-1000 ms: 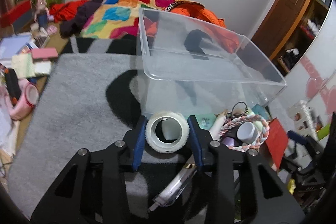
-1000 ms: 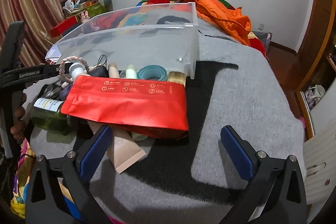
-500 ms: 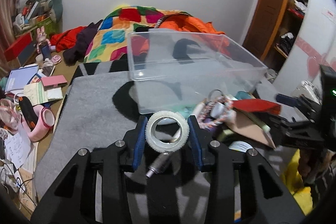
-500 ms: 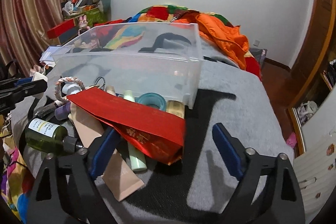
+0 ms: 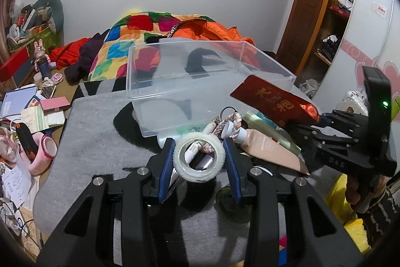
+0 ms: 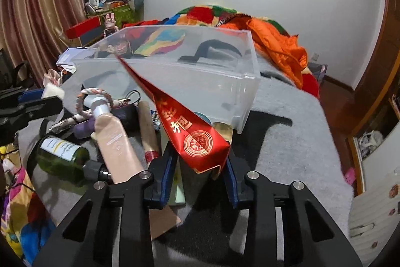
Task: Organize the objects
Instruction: 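Lower the tape roll into the clear box with left while right drops the packet in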
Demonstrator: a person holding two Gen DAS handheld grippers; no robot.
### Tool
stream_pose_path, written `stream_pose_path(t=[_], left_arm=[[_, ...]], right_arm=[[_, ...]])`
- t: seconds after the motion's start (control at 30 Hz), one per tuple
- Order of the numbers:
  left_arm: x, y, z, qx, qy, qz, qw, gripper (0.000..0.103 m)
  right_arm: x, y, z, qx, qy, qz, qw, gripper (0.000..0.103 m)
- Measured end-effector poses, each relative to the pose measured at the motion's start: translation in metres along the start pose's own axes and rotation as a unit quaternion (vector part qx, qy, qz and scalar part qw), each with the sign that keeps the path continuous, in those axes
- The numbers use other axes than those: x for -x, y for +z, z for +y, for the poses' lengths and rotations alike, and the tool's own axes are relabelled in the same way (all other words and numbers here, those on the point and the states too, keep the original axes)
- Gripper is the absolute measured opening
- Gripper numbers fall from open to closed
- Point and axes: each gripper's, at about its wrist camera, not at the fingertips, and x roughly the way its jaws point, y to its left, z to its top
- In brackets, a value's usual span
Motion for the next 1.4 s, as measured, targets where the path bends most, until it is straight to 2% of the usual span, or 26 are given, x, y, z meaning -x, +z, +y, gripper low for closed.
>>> stream_pose_path(t=[0.4, 0.77, 1.07, 1.4], left_arm=[[0.023, 0.016, -0.009, -0.006, 0.003, -0.035, 0.9994, 0.039], [0.036, 0.036, -0.018, -0.016, 0.003, -0.056, 0.9983, 0.039], [0.029, 0.056, -0.015, -0.020, 0.021, -0.068, 0.9972, 0.039], [0.002, 0.081, 0.005, -0.008, 0.049, -0.065, 0.9966, 0.039]], right_arm=[[0.062, 0.011, 0.014, 0.004, 0.012, -0.078, 0.997, 0.026], [0.089, 0.034, 0.014, -0.009, 0.018, -0.129, 0.991, 0.026], [0.075, 0.059, 0.014, -0.009, 0.013, -0.145, 0.989, 0.026], [0.037, 0.078, 0.005, -0.019, 0.023, -0.122, 0.992, 0.026]])
